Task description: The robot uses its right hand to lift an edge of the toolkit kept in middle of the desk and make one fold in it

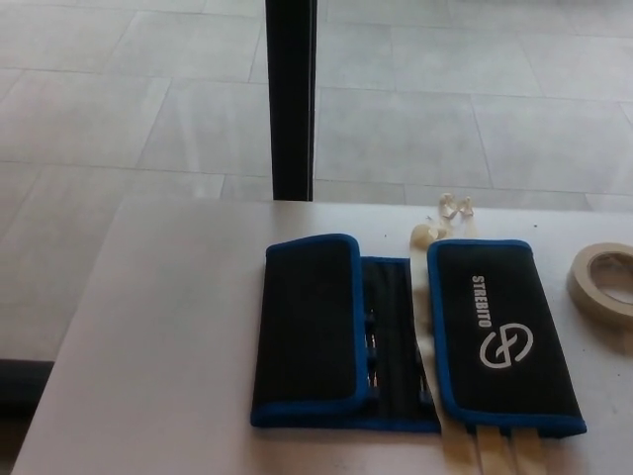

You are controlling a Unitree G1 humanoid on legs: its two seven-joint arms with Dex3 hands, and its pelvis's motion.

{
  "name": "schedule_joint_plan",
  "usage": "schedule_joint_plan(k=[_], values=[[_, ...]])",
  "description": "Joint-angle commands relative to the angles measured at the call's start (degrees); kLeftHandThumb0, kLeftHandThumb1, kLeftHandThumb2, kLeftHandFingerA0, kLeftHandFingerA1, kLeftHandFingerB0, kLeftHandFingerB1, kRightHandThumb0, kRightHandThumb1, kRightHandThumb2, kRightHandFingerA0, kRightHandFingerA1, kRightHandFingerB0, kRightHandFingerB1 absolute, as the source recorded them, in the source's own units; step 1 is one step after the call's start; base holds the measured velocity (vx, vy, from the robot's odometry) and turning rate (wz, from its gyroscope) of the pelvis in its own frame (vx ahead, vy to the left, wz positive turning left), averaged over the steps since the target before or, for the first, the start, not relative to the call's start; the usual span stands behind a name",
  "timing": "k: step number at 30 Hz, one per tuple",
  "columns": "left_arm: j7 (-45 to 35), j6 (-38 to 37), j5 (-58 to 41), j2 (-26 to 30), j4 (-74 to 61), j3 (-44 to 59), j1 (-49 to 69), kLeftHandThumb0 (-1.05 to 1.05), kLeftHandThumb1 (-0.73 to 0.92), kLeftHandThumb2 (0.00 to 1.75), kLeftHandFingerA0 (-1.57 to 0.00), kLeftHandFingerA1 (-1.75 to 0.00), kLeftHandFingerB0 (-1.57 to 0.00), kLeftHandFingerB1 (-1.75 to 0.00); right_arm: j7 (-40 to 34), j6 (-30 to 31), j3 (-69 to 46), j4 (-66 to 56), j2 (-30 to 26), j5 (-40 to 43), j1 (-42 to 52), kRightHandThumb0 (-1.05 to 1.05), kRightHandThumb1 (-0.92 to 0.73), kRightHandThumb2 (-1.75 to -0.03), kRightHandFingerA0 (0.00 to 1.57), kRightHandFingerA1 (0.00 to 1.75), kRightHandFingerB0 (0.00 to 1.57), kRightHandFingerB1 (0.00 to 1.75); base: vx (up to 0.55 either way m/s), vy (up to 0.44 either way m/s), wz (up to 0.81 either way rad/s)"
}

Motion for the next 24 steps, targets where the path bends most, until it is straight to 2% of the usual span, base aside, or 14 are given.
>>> schedule_joint_plan(k=[1,5,10,11,12,13,15,17,18,20,21,22,23,24], values=[[-3.0,-1.4,-2.0,1.2,-0.4,1.8,1.1,-0.7,0.86,0.66,-0.55,-0.58,-0.48,-0.42,-11.9,1.3,-29.5,17.6,-5.3,8.5,-0.4,-0.62,-0.72,-0.63,0.97,0.57,0.76,0.54,0.0,0.0,0.0],[-3.4,-2.1,-2.0,0.9,-0.2,1.7,1.3,-0.71,0.88,0.66,-0.55,-0.58,-0.46,-0.42,-19.6,-5.6,-37.3,20.0,-2.7,7.5,2.6,-0.64,-0.79,-0.64,0.91,0.7,0.7,0.61,0.0,0.0,0.0],[-3.8,-1.7,-2.8,0.1,-1.1,2.1,1.2,-0.69,0.88,0.66,-0.54,-0.61,-0.45,-0.43,-21.6,-14.5,-42.6,28.6,-2.7,7.9,3.3,-0.68,-0.82,-0.65,0.8,0.82,0.58,0.69,0.0,0.0,0.0],[-4.0,-1.6,-2.9,0.0,-1.1,2.1,1.2,-0.67,0.7,1.08,-0.5,-0.67,-0.37,-0.56,-23.0,-17.3,-43.7,30.3,-2.3,7.5,3.7,-0.69,-0.81,-0.65,0.8,0.83,0.59,0.71,0.0,0.0,0.0],[-3.6,-1.6,-2.7,0.0,-0.9,2.0,1.1,-0.68,0.71,1.07,-0.5,-0.66,-0.39,-0.56,-26.6,-21.7,-45.0,36.1,-2.4,7.2,3.8,-0.7,-0.78,-0.63,0.83,0.84,0.6,0.73,0.0,0.0,0.0],[-2.9,-1.6,-2.5,-0.2,-0.9,1.9,1.0,-0.7,0.87,0.66,-0.57,-0.6,-0.48,-0.44,-27.8,-23.9,-46.4,38.4,-2.2,7.9,3.6,-0.7,-0.76,-0.63,0.89,0.92,0.59,0.74,0.0,0.0,0.0],[-3.0,-2.2,-2.4,-0.1,0.4,1.7,0.7,-0.71,0.86,0.66,-0.58,-0.6,-0.49,-0.44,-30.5,-26.4,-47.3,42.3,-2.6,7.2,4.1,-0.69,-0.75,-0.6,0.85,0.94,0.58,0.76,0.0,0.0,0.0],[-3.3,-2.6,-2.1,-0.3,-0.2,1.4,1.2,-0.7,0.86,0.66,-0.55,-0.59,-0.45,-0.42,-33.1,-28.5,-50.4,44.7,-1.4,8.7,4.7,-0.64,-0.75,-0.64,0.68,1.01,0.4,0.72,0.0,0.0,0.0],[-3.4,-2.8,-2.0,-0.4,-0.2,1.3,1.2,-0.67,0.69,1.08,-0.52,-0.67,-0.38,-0.55,-33.9,-28.8,-50.6,46.1,-1.6,8.4,5.1,-0.63,-0.77,-0.63,0.63,1.03,0.43,0.75,0.0,0.0,0.0],[-3.6,-2.3,-2.0,-0.5,-0.6,1.2,1.4,-0.71,0.71,1.08,-0.51,-0.66,-0.38,-0.55,-33.7,-31.0,-50.4,48.9,-1.6,7.5,6.3,-0.59,-0.75,-0.63,0.56,1.09,0.59,0.92,0.0,0.0,0.0],[-3.4,-2.3,-1.9,-0.5,-0.7,1.2,1.3,-0.71,0.71,1.08,-0.51,-0.66,-0.38,-0.55,-33.3,-31.7,-50.5,49.6,-1.6,7.4,6.3,-0.59,-0.75,-0.63,0.56,1.09,0.59,0.92,0.0,0.0,0.0],[-3.4,-2.4,-2.1,-0.6,-0.7,1.3,1.2,-0.66,0.68,1.06,-0.52,-0.67,-0.38,-0.55,-31.9,-33.0,-50.3,50.9,-1.0,7.3,7.3,-0.58,-0.61,-0.6,0.68,1.21,0.38,0.77,0.0,0.0,0.0],[-3.1,-2.4,-2.1,-0.7,-0.6,1.4,1.1,-0.68,0.83,0.65,-0.57,-0.6,-0.49,-0.43,-30.9,-33.6,-50.0,51.6,-0.5,7.1,7.9,-0.55,-0.55,-0.58,0.78,1.25,0.34,0.7,0.0,0.0,0.0],[-2.7,-2.5,-2.1,-0.7,-0.4,1.5,1.0,-0.68,0.83,0.65,-0.57,-0.6,-0.49,-0.43,-30.5,-33.8,-49.7,51.9,-0.2,6.6,8.3,-0.55,-0.55,-0.58,0.78,1.25,0.34,0.7,0.0,0.0,0.0]])
